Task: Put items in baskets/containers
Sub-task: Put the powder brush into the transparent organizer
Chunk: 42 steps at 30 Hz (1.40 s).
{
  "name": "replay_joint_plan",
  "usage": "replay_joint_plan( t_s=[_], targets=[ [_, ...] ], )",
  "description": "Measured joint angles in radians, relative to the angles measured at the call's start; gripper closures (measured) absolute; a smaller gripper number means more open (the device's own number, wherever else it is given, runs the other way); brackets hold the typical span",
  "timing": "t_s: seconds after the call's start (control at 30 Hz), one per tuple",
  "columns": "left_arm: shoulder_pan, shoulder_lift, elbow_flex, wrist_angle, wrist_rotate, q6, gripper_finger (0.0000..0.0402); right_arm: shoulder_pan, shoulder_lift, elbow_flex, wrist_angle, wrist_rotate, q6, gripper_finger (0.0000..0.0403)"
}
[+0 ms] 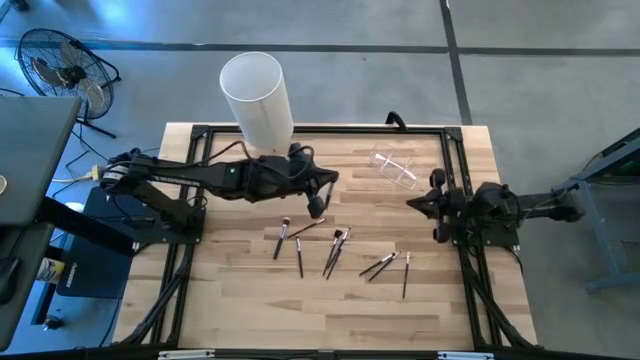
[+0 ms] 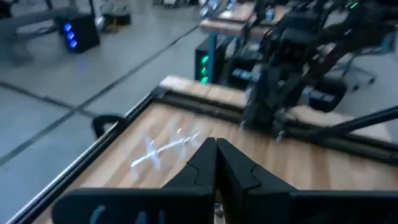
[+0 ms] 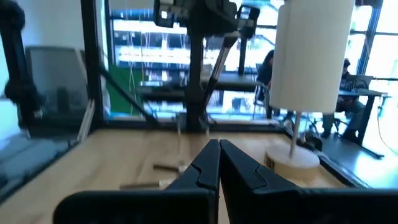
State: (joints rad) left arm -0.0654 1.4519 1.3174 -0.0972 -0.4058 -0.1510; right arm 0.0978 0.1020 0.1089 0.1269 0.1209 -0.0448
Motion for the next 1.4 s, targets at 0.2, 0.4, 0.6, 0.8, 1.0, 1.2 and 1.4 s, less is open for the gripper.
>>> replay_joint_plan(
  t_s=[0.2,0.4,0.6,0.8,1.0,1.2,1.4],
  targets=[
    [0.000,0.002,0.000,0.101,0.002,0.121,0.0401,0.000,0.277,0.084,0.194,0.079,0.045,0.0401],
    [0.021,0.002,0.000,0.192,0.066,0.197,0.0401,0.000,0.626,0.349,0.186,0.244,0.046,0.0388],
    [0.049,0.002,0.000,0.205,0.159,0.198,0.0401,0.000,0.890,0.614,0.107,0.190,0.005,0.0344],
    [0.046,0.002,0.000,0.201,0.191,0.234,0.0401,-0.002,1.048,0.800,0.015,0.170,-0.003,0.0282],
    [0.046,0.002,0.000,0.201,0.231,0.234,0.0401,-0.026,1.150,0.911,0.003,0.093,0.021,0.0246],
    [0.045,0.002,0.000,0.200,0.243,0.233,0.0401,-0.026,1.181,0.953,-0.008,0.089,0.046,0.0263],
    [0.045,0.002,0.000,0.200,0.244,0.233,0.0401,-0.026,1.181,0.953,-0.007,0.090,0.096,0.0325]
  ],
)
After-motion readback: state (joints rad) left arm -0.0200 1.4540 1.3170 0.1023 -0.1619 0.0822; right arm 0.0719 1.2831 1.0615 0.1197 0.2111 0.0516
